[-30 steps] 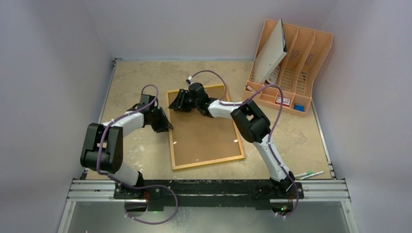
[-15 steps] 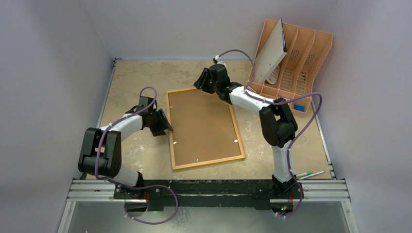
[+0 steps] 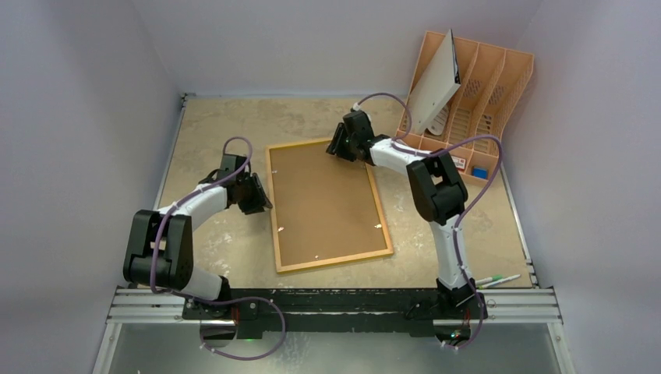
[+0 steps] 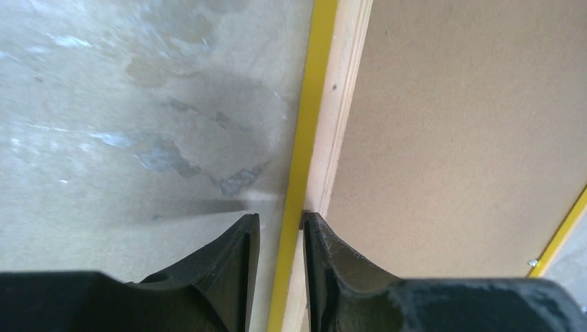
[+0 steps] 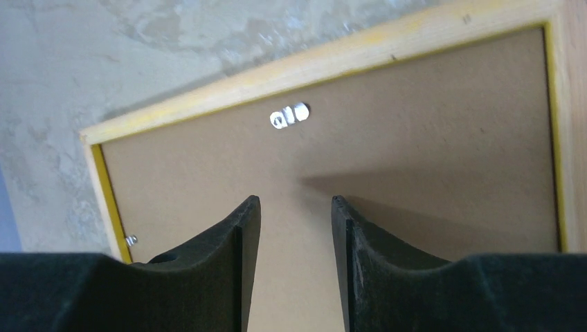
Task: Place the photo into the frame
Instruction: Install the photo frame at the center of the board.
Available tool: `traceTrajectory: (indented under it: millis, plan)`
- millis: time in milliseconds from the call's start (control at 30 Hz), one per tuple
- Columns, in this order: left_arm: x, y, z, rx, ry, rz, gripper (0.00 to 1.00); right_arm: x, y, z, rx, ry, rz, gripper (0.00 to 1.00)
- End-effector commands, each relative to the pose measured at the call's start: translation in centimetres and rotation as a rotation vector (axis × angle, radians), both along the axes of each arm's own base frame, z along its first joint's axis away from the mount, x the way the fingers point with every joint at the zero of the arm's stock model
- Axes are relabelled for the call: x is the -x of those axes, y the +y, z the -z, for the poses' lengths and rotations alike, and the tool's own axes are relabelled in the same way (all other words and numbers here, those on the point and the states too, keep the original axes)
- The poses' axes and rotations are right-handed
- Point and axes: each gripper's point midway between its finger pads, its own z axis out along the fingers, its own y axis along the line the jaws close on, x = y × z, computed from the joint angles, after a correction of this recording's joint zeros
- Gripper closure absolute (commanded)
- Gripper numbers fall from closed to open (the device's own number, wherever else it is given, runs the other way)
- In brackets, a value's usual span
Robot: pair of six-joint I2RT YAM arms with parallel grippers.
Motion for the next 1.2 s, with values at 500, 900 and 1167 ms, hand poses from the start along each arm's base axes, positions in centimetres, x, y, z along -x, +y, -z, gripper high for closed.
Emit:
traceTrajectory:
  millis: [500,900,1167]
  plan:
    - [-2.3,0.3,-2.1,-0.026,-0.166,0.073,0.53,-3.8,1.3,1.6,-0.041,-0.075,0.030,0.59]
    - [-2.2,0.2,-1.5,-0.026,-0.141,0.079,0.51,-4.4,0.8,3.4,-0.002,-0.082,0.047,0.63]
    - [-2.2,0.2,-0.9,-0.028,-0.116,0.082,0.51,-5.0,1.5,3.4,-0.022,-0.126,-0.012,0.65]
